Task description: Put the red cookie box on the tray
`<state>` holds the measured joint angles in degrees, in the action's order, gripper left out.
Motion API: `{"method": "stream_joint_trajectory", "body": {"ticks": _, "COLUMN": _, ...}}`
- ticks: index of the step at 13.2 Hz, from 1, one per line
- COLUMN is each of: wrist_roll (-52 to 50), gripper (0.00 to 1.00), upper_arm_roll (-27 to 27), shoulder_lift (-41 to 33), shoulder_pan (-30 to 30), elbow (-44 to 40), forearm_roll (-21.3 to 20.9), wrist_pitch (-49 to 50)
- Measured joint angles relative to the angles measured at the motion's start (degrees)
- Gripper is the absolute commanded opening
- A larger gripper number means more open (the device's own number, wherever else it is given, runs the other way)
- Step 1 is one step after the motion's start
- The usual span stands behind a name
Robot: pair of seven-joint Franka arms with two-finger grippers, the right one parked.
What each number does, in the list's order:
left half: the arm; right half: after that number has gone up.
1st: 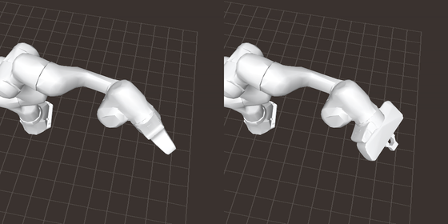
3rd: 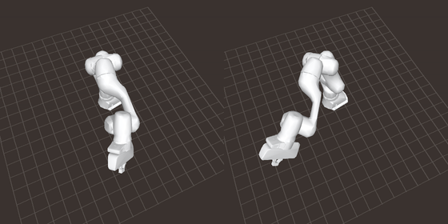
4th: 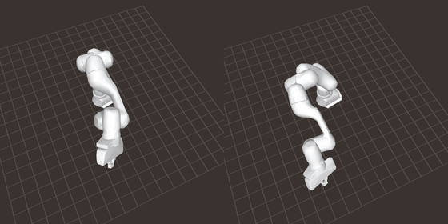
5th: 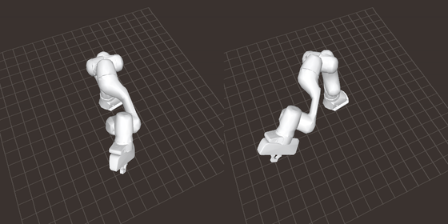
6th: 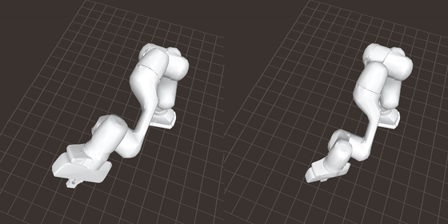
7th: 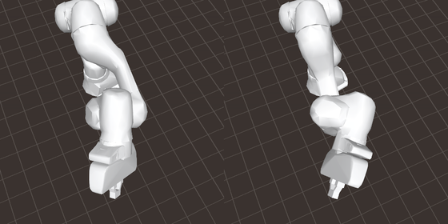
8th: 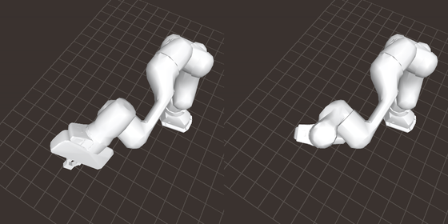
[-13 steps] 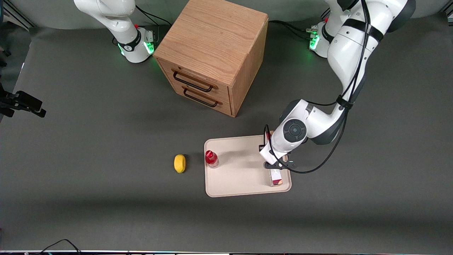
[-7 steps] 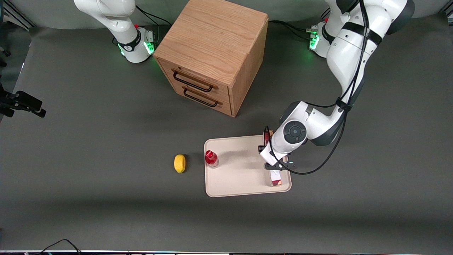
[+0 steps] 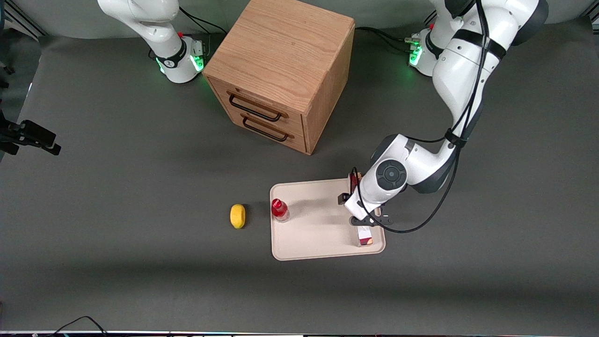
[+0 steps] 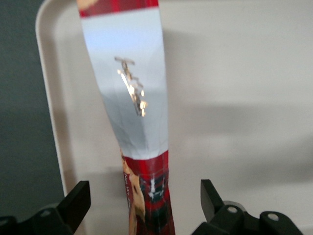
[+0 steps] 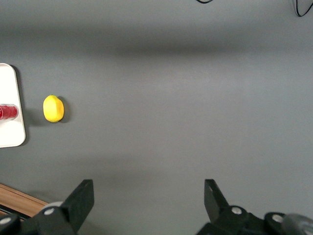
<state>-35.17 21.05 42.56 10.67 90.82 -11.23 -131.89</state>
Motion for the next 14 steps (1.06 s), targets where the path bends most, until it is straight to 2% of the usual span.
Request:
{"method": "stream_joint_trajectory", "body": {"ticks": 3, "wrist_roll": 2.3, "gripper": 1.0, "upper_arm_roll": 0.2, "shoulder_lift": -4.1, "shoulder_pan": -0.5, "elbow": -2.3, "forearm_roll": 0.4, "wrist_pitch": 7.6}}
{"method": "stream_joint_trajectory", "body": {"ticks": 7, "wrist_roll": 9.9, "gripper": 1.0, "upper_arm_roll": -0.9, "shoulder_lift": -18.6, "shoulder_pan": -2.2, "elbow": -3.6, "forearm_roll": 5.3, "wrist_pitch": 26.4}}
{"method": "stream_joint_trajectory", "body": {"ticks": 11, "wrist_roll": 22.3, "gripper": 1.0, "upper_arm_roll": -9.1, "shoulder_lift": -34.3, "shoulder_pan": -2.6, "elbow": -3.4, "forearm_roll": 6.2, "wrist_pitch": 41.3}}
{"method": "stream_joint_trajectory", "body": {"ticks": 14, "wrist_roll": 28.3, "gripper": 1.0, "upper_arm_roll": -17.5, "shoulder_lift": -42.5, "shoulder_pan": -2.8, "elbow": -0.6, "forearm_roll": 7.3, "wrist_pitch": 44.2}}
